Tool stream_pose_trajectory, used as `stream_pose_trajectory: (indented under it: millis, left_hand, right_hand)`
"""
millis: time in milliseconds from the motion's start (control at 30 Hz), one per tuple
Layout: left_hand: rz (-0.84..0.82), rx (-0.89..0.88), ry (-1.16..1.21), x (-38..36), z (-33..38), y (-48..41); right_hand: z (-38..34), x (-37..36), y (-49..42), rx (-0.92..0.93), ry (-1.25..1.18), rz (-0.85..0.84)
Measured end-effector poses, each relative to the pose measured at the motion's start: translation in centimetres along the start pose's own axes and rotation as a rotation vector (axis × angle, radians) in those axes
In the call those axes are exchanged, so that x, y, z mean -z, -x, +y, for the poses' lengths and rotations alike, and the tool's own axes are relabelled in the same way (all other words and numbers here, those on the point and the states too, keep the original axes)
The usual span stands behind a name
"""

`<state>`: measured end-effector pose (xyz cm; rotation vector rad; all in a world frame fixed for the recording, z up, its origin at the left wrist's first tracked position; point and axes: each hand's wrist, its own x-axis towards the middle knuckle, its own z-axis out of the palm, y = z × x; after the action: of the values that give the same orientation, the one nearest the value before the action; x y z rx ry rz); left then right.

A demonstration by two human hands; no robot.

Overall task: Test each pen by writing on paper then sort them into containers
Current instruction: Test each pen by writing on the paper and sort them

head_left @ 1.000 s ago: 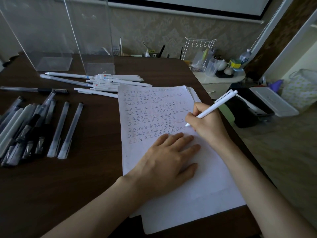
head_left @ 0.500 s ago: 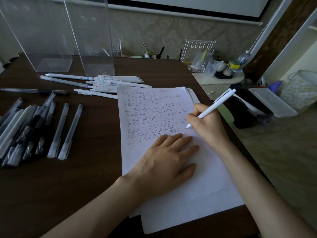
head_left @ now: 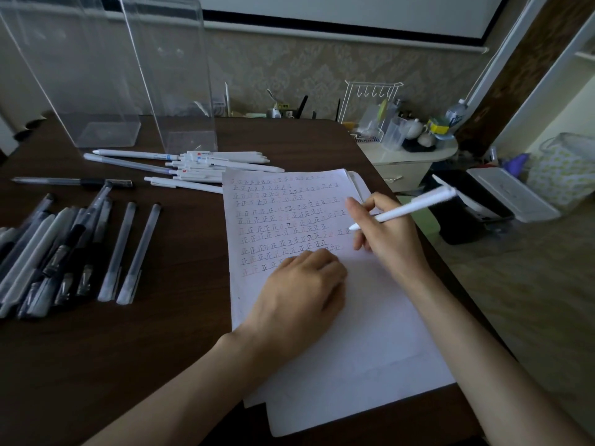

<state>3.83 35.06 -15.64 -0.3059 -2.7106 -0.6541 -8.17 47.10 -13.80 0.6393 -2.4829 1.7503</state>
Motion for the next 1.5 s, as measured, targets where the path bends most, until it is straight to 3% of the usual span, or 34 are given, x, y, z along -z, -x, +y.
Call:
stream_pose_trajectory:
  millis: [100, 200, 300, 467, 700, 833, 1067, 1133, 1233, 1367, 1500]
  left_hand:
    - [0.108, 0.155, 0.069, 0.7, -0.1, -0.3]
    - [0.002, 0.232, 0.270, 1.4, 0.1, -0.1]
    - [-0.144, 0.125, 0.323, 1.6, 0.7, 0.0]
    - [-0.070, 0.028, 0.290, 1.7, 0.3, 0.0]
    - [-0.218, 0.071, 0.339, 2.4, 1.2, -0.4]
    - [-0.234, -0.034, 0.315, 1.5, 4.8, -0.9]
    - [-0.306, -0.327, 0.332, -3.7, 12.8, -1.3]
    - [-0.335, -0.450, 0.215, -5.2, 14.5, -1.3]
    - [-0.251, -0.545, -0.051, -6.3, 14.8, -1.9]
    - [-0.288, -0.439, -0.124, -7.1, 13.6, -2.2]
    - [-0.290, -0.392, -0.061, -7.6, 13.4, -1.8]
  right_hand:
    - [0.0, 0.0, 0.0, 0.007, -0.005, -0.053]
    - [0.3, 0.0, -0.3, 0.026, -0.014, -0.126]
    - [0.5, -0.1, -0.3, 0.065, 0.074, -0.181]
    - [-0.2, 0.1, 0.2, 0.081, -0.026, -0.265]
    - [-2.1, 1.5, 2.2, 0.046, -0.154, -0.158]
    - [-2.5, 4.7, 5.0, 0.045, -0.151, -0.138]
    - [0.0, 13.6, 12.0, -0.107, -0.141, 0.131]
    - [1.3, 16.3, 14.3, -0.206, -0.182, 0.254]
    - [5.1, 19.8, 18.0, -0.303, 0.035, 0.372]
    - [12.8, 21.7, 23.0, -0.464, 0.353, 0.328]
    - [18.6, 21.5, 26.6, -0.679, 0.476, 0.119]
